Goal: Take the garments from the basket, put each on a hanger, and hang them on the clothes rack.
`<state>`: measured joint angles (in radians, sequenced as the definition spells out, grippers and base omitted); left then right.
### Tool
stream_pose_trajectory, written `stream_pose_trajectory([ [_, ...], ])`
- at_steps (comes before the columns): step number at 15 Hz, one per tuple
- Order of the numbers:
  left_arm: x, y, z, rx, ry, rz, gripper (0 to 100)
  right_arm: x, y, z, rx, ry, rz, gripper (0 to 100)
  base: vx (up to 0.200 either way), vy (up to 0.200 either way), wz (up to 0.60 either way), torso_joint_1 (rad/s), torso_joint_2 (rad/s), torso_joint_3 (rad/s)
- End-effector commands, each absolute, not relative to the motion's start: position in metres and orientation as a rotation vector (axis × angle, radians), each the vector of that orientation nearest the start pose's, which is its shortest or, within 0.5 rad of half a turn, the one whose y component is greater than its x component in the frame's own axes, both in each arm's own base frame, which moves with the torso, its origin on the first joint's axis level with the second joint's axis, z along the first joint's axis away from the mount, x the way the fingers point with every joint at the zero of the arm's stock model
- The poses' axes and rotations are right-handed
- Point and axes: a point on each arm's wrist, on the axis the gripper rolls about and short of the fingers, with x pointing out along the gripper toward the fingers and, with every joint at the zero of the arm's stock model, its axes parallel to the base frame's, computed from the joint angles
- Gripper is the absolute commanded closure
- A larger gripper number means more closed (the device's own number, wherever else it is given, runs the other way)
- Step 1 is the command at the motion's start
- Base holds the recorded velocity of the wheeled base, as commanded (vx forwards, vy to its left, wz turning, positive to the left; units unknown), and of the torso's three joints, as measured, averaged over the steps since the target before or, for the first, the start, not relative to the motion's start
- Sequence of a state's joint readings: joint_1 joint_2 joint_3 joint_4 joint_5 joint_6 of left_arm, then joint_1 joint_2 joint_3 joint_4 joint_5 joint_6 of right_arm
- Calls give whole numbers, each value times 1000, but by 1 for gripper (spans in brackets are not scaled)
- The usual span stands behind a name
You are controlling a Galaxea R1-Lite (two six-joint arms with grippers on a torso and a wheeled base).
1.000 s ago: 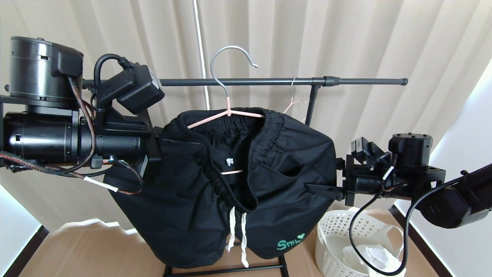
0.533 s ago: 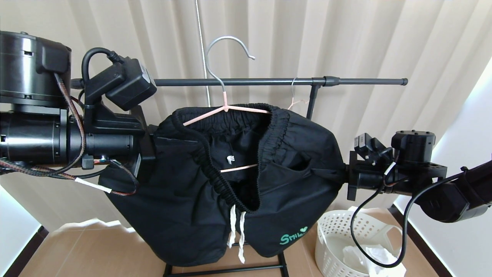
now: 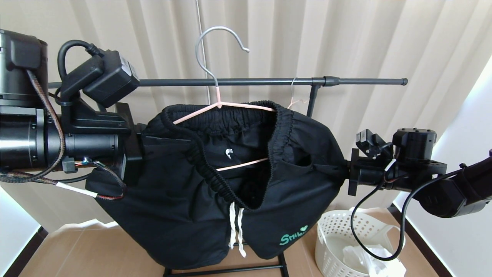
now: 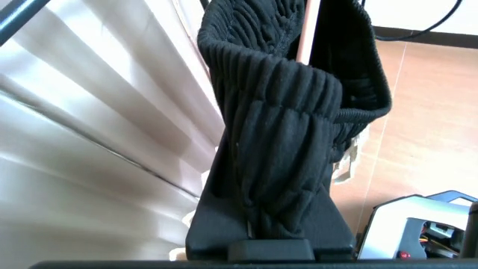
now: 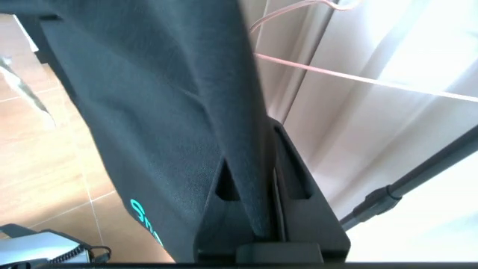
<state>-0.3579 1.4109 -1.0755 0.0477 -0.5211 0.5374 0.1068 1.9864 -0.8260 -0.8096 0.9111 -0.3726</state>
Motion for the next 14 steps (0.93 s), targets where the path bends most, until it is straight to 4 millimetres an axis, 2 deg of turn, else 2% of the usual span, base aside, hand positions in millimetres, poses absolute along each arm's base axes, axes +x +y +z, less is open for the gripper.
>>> stream_pose_trajectory([
  [1, 211, -87, 276, 462, 140, -934, 100, 345, 55, 112, -194, 145, 1052, 100, 0, 0, 0, 0, 0, 0],
  [8, 214, -81, 270, 454, 166, -912, 100, 343, 56, 111, -194, 154, 1042, 100, 0, 0, 0, 0, 0, 0],
  [9, 214, -81, 270, 452, 166, -912, 100, 342, 56, 111, -195, 152, 1042, 0, 0, 0, 0, 0, 0, 0],
  [12, 220, -81, 266, 433, 192, -899, 100, 340, 55, 115, -199, 141, 1043, 0, 0, 0, 0, 0, 0, 0],
  [14, 239, -73, 250, 419, 248, -851, 100, 335, 55, 124, -212, 114, 1040, 0, 0, 0, 0, 0, 0, 0],
])
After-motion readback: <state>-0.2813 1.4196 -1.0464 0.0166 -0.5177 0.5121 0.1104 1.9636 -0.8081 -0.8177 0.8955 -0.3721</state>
